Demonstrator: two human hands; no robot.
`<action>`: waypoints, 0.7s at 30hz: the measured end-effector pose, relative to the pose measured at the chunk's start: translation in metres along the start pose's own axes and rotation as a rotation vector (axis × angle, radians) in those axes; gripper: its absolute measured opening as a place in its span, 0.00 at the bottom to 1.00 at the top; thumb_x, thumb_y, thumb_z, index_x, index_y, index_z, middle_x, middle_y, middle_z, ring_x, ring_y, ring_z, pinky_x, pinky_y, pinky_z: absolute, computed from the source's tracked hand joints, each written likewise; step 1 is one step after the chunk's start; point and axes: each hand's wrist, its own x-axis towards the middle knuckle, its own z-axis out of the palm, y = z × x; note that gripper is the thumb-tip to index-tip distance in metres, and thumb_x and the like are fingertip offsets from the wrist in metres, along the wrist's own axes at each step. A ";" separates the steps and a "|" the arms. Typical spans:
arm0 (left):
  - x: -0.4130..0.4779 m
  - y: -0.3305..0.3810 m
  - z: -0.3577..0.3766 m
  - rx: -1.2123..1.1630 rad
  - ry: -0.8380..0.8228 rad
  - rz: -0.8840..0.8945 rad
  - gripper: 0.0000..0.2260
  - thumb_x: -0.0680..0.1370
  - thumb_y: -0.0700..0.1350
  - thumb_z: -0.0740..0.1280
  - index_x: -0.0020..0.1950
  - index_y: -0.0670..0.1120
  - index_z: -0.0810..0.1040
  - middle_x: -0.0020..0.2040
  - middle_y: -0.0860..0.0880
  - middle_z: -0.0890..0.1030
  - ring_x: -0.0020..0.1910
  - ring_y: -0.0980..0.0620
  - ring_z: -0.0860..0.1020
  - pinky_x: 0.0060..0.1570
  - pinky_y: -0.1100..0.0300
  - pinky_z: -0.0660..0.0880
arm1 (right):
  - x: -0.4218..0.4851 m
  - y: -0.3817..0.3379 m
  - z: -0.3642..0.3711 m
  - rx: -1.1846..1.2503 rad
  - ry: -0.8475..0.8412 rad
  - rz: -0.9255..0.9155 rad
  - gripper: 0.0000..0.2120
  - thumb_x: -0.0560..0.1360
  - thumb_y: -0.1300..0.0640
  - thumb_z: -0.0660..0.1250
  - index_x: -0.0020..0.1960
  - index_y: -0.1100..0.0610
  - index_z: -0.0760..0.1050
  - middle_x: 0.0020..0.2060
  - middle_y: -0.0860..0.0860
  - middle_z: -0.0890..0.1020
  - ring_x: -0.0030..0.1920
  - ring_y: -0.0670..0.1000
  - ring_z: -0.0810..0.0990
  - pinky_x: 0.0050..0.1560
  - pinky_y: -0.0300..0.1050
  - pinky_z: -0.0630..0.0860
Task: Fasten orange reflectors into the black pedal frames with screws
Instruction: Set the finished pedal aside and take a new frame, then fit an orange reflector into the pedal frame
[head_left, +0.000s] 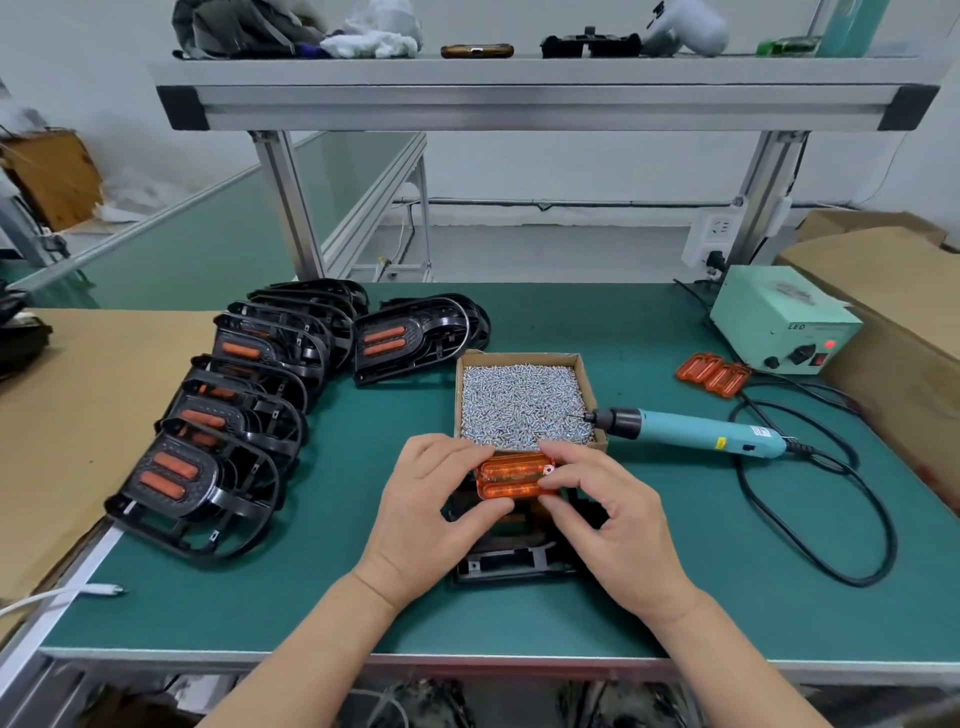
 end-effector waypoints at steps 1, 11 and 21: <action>0.000 0.000 0.000 -0.003 -0.002 0.001 0.21 0.74 0.56 0.72 0.60 0.44 0.82 0.55 0.53 0.81 0.57 0.50 0.74 0.63 0.64 0.67 | -0.001 0.001 0.000 -0.001 0.004 -0.006 0.09 0.73 0.67 0.75 0.51 0.57 0.83 0.61 0.47 0.82 0.63 0.47 0.80 0.66 0.43 0.74; 0.002 0.007 -0.006 -0.080 -0.057 -0.130 0.19 0.73 0.56 0.72 0.61 0.50 0.80 0.55 0.58 0.79 0.58 0.55 0.74 0.62 0.67 0.67 | 0.005 -0.002 0.001 -0.035 0.045 -0.041 0.09 0.73 0.65 0.76 0.50 0.55 0.82 0.59 0.46 0.83 0.61 0.47 0.81 0.64 0.42 0.75; 0.016 0.041 0.000 -1.108 0.007 -0.657 0.20 0.70 0.40 0.75 0.61 0.50 0.82 0.56 0.44 0.84 0.55 0.51 0.80 0.55 0.62 0.76 | 0.003 -0.016 0.007 -0.096 0.152 -0.056 0.01 0.77 0.63 0.71 0.48 0.59 0.80 0.52 0.50 0.82 0.56 0.45 0.81 0.57 0.37 0.76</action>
